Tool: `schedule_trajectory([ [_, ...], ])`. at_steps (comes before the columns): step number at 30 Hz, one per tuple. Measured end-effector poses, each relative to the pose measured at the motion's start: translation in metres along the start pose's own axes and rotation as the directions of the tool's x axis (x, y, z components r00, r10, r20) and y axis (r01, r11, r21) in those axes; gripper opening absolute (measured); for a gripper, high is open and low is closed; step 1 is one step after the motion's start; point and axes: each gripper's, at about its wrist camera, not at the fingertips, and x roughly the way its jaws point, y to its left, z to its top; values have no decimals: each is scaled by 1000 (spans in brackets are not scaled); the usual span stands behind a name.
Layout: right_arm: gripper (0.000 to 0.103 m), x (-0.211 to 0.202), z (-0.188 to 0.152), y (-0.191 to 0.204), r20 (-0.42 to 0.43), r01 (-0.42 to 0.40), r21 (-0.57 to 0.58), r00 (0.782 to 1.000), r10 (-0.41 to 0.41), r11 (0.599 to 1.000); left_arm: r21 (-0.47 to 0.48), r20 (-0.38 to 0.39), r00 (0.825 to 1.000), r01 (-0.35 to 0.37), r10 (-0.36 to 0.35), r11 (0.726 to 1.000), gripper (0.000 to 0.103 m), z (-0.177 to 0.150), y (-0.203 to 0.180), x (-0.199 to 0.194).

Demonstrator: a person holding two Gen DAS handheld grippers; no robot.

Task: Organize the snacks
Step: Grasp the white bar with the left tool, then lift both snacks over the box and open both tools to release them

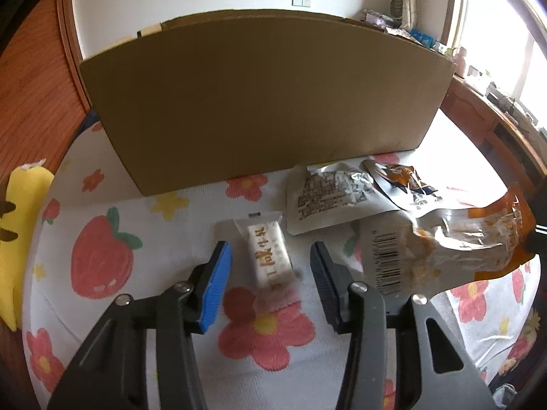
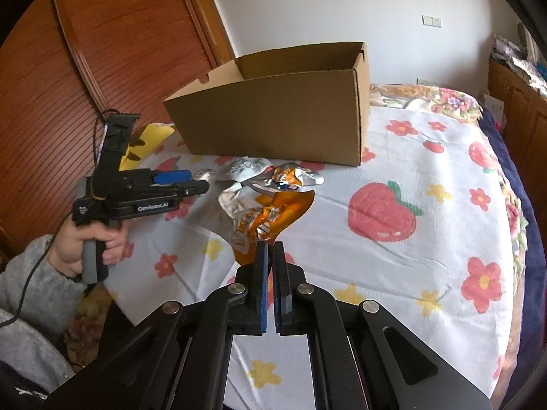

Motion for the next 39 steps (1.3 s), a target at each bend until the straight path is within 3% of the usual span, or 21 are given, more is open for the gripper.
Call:
schedule_trajectory([
  [4,0,-2,-6,-10,-6,-19,38,1000,19,999,12,5,1000,-28,27,1000,40,-5,1,1],
  [6,0,-3,-8,-16,-4,-35,63,999,35,997,16,10,1000,-24,24,1000,24,-6,0,-1],
  [9,0,-6,-9,-18,0,-38,76,999,38,996,30,12,999,-36,35,999,20,-8,-2,-3],
  [14,0,-14,-4,-15,19,-35,54,999,34,998,34,32,999,-35,34,999,19,-12,-4,-12],
  [23,0,-26,15,7,18,50,-61,999,-49,997,30,137,991,-16,12,999,19,-18,-8,-51],
  [31,0,-40,41,40,45,143,-218,990,-137,966,39,201,980,-5,-3,999,19,-12,-17,-77],
  [39,0,-47,57,57,72,210,-292,978,-197,933,41,256,967,3,-13,999,19,-5,-18,-100],
])
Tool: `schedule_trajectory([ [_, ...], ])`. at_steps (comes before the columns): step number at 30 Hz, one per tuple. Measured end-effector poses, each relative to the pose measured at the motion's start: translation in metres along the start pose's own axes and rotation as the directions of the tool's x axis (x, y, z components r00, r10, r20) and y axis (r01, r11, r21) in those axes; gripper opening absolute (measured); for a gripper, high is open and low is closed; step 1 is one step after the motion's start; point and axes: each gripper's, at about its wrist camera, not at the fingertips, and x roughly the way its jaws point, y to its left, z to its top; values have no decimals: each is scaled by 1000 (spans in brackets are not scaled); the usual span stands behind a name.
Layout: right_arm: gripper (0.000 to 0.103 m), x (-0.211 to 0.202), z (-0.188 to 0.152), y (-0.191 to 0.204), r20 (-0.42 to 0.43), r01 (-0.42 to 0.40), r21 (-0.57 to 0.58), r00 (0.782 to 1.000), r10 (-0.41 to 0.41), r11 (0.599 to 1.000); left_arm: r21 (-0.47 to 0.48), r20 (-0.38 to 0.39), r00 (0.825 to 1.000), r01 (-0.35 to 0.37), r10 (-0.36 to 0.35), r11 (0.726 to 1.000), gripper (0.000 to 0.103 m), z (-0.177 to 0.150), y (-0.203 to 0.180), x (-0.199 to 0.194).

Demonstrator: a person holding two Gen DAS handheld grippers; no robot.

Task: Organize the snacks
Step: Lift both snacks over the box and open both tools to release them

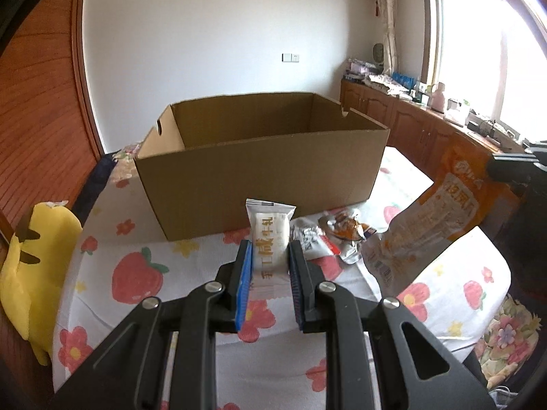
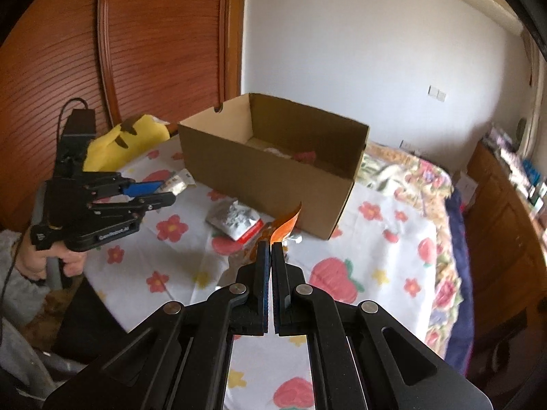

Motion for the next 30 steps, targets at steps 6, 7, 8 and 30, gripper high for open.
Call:
schedule_trajectory([
  [6,0,-9,18,7,16,47,-68,999,-46,997,7,44,999,-5,5,1000,19,19,1,-12],
  [7,0,-11,21,7,22,51,-71,999,-50,996,8,52,999,-8,7,1000,19,23,1,-13],
  [8,0,-14,27,7,29,56,-82,998,-53,995,10,61,998,-10,9,1000,19,28,2,-15],
  [30,0,1,148,-21,187,130,-139,977,-103,982,36,136,988,-73,67,997,19,123,36,27],
])
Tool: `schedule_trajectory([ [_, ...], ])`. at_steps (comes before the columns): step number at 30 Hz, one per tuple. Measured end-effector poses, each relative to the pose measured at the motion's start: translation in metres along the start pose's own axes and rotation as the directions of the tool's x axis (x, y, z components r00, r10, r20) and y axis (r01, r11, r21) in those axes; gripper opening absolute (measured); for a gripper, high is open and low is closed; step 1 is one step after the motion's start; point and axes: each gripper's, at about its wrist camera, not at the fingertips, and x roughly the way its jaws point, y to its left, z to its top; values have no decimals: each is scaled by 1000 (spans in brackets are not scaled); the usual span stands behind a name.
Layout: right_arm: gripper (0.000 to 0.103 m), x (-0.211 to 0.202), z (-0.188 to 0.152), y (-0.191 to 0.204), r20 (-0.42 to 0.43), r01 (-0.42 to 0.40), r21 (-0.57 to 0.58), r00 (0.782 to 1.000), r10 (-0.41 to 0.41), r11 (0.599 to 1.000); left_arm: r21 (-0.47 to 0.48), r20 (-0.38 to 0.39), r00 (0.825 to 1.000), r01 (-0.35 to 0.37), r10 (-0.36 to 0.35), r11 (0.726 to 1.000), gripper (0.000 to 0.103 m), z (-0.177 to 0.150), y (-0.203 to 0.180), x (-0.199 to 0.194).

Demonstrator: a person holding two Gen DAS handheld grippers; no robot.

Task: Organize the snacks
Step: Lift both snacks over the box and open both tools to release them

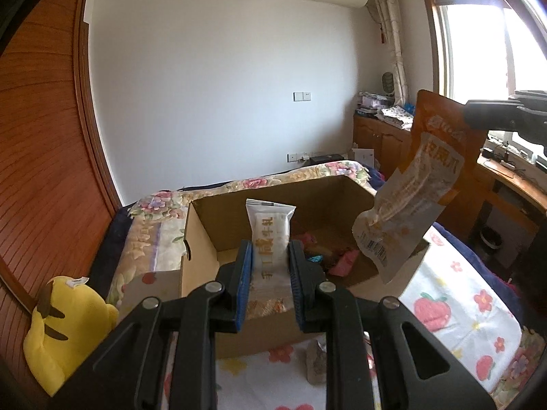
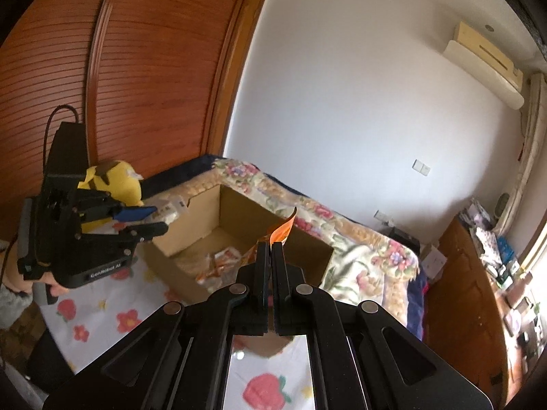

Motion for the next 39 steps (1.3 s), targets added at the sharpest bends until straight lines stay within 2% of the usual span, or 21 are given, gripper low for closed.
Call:
schedule_trajectory([
  [8,0,63,1,-5,-33,-19,5,999,19,1000,-12,-61,998,-8,7,1000,19,-6,6,53],
  [15,0,107,-10,-7,-71,-45,26,996,47,999,-27,-96,995,-14,11,1000,19,-12,6,79],
  [32,0,144,-26,11,-63,-136,122,988,144,983,-10,-135,991,-24,22,1000,19,-16,1,105],
  [39,0,156,-40,5,-73,-141,183,985,157,973,60,-198,980,-11,22,998,20,-7,-7,115],
])
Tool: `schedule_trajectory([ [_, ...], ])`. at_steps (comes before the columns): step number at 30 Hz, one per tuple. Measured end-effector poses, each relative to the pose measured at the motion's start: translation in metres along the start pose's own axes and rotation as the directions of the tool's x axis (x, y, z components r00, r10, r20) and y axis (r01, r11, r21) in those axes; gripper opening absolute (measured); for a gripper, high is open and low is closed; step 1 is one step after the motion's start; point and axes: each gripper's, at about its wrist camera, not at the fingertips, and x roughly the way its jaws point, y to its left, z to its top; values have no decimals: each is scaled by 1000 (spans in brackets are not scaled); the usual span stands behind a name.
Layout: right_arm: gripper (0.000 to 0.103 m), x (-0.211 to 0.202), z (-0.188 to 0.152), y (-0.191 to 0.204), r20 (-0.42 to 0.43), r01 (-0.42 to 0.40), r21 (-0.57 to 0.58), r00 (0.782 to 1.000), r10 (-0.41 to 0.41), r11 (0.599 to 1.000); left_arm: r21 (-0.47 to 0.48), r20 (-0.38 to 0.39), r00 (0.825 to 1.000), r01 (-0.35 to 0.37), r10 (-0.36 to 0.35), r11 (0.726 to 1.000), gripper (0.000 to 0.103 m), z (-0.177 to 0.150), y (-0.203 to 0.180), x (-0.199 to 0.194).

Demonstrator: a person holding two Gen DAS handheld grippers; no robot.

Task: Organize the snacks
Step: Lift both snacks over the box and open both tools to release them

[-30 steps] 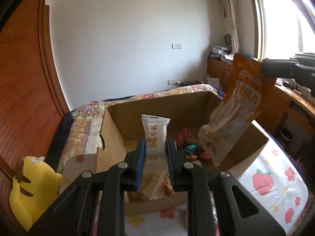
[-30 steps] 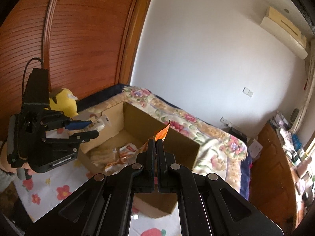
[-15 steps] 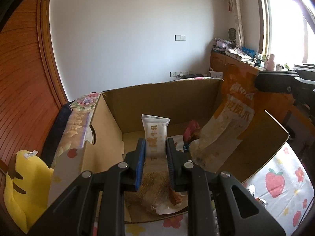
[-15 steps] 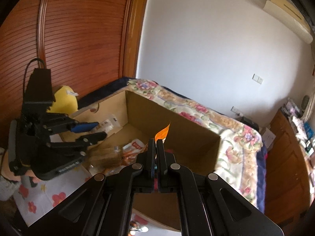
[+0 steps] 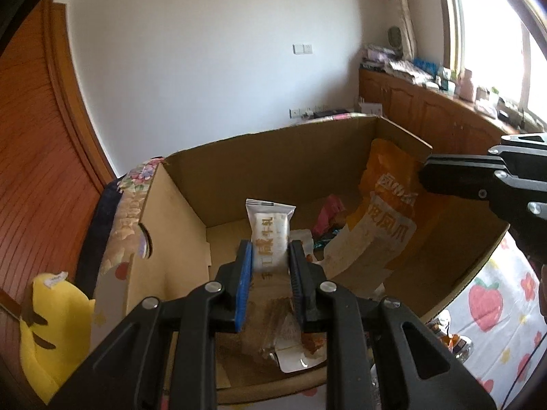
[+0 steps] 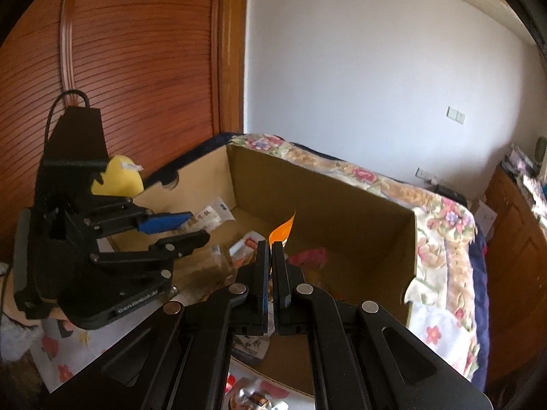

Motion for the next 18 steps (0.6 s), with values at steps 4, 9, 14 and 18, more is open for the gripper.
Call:
schedule_trajectory([
  [4,0,0,-9,-12,-4,1,44,1000,-1,999,13,-41,999,8,-7,1000,20,5,-2,6],
  [9,0,4,-25,-31,-30,24,83,999,-21,996,-9,-95,995,32,-33,999,21,3,-4,16],
  [14,0,9,-39,-40,-63,49,103,997,-43,993,-26,-116,992,42,-45,999,21,4,-10,21],
  [18,1,16,-43,-44,-81,60,104,995,-51,993,-30,-120,992,41,-44,999,21,3,-11,22],
])
